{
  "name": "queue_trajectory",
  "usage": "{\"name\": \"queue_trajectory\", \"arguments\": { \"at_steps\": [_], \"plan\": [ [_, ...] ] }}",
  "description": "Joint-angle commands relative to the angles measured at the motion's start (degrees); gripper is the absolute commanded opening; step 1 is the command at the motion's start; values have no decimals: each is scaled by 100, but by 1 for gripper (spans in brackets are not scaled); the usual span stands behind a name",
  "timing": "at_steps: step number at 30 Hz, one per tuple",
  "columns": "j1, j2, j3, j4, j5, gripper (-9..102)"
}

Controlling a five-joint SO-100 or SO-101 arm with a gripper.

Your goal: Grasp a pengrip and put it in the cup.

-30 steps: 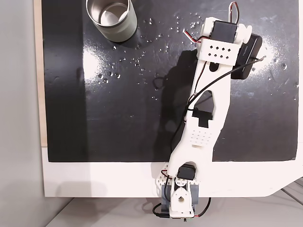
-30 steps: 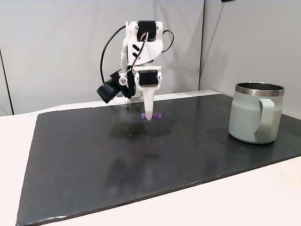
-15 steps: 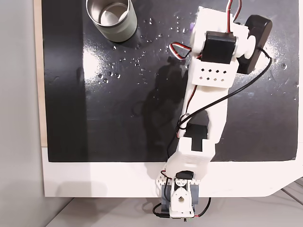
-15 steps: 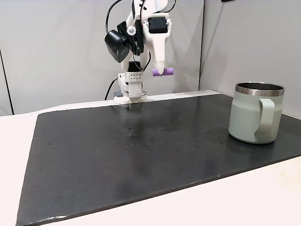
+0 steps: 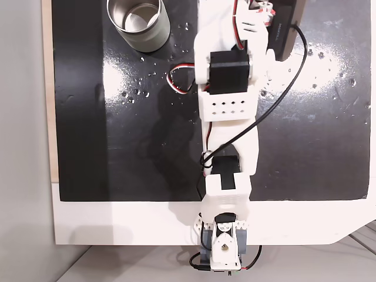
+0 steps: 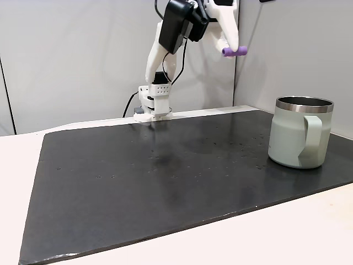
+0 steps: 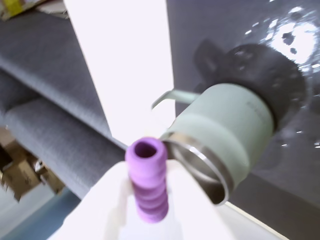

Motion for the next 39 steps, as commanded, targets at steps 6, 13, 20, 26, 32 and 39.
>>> {"name": "queue_trajectory", "arguments": {
  "at_steps": [6, 13, 20, 26, 32, 39],
  "plan": [
    [-466, -659, -914, -721, -18, 0],
    [-765, -1327, -1266, -1213, -44, 0],
    [-1099, -1731, -1327, -1802, -149, 0],
    [-1336, -1986, -1327, -2083, -193, 0],
    [-1441, -2285, -1389, -2153, -202, 0],
    [-1477, -2417, -1389, -2074, -202, 0]
  ]
}}
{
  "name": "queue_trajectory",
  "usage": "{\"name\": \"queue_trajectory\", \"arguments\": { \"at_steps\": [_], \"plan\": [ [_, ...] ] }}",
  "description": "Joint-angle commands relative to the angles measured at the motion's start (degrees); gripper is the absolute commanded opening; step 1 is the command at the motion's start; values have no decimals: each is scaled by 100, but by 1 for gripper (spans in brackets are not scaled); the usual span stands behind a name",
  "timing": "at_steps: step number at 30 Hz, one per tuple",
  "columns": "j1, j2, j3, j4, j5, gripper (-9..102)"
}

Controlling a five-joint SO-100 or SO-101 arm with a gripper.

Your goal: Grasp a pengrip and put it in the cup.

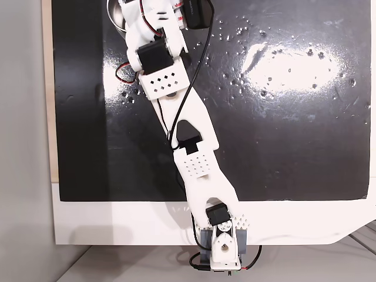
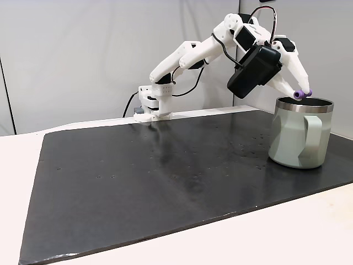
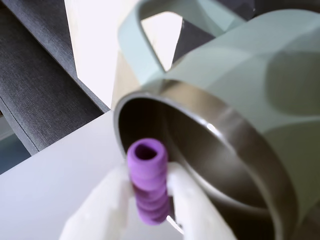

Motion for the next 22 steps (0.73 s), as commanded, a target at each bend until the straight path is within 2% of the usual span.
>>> {"name": "queue_trajectory", "arguments": {
  "at_steps": [1, 3, 7, 11, 22],
  "plan": [
    [-62, 62, -360, -105, -53, 0],
    [-70, 44, -404, -105, -62, 1],
    [-141, 44, -413, -9, -167, 14],
    [-229, 44, -413, 97, -176, 19],
    [-272, 53, -448, 141, -229, 18]
  ]
}}
